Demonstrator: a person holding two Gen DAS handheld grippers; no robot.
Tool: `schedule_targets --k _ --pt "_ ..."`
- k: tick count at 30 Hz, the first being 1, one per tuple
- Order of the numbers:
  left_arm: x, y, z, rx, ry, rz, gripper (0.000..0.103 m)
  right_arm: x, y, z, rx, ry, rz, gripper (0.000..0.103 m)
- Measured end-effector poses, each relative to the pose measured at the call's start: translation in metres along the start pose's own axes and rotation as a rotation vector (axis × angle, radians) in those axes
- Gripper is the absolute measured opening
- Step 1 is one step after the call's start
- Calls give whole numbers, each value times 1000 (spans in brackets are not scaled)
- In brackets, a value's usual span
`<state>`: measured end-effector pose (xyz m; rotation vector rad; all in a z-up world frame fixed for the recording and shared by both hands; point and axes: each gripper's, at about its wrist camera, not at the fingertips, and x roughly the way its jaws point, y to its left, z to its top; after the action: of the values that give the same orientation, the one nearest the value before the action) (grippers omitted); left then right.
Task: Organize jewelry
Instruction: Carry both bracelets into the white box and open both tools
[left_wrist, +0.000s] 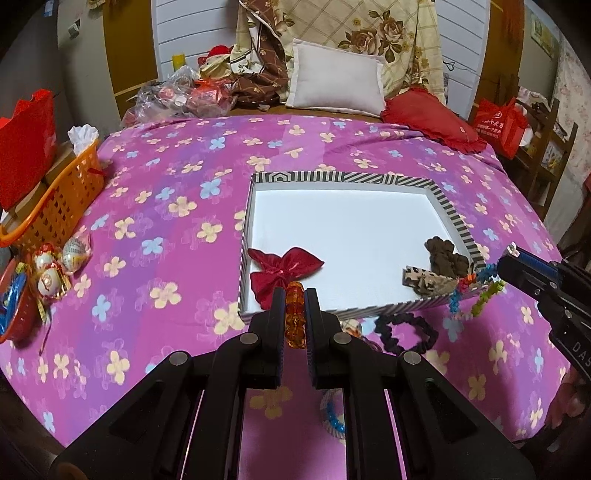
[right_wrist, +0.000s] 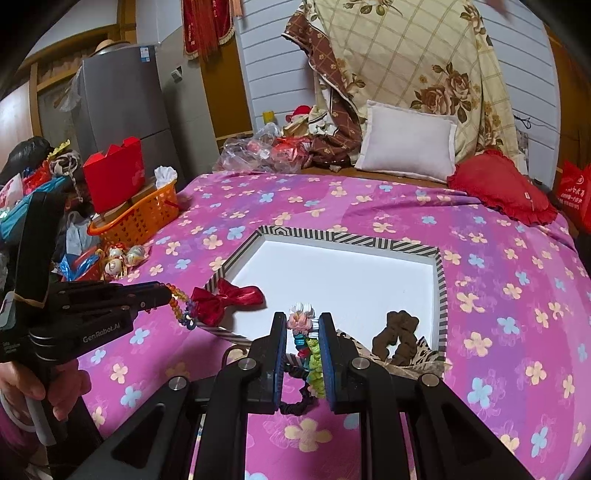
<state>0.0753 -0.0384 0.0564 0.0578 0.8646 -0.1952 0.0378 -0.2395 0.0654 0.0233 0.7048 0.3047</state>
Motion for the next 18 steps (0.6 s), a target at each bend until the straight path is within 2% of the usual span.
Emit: schedule_targets --k 12,18 --pt "29 -3 26 -32 39 -15 9 29 -16 18 33 24 12 16" --pt "57 -7 38 -45 67 16 8 59 -23 24 74 59 45 16"
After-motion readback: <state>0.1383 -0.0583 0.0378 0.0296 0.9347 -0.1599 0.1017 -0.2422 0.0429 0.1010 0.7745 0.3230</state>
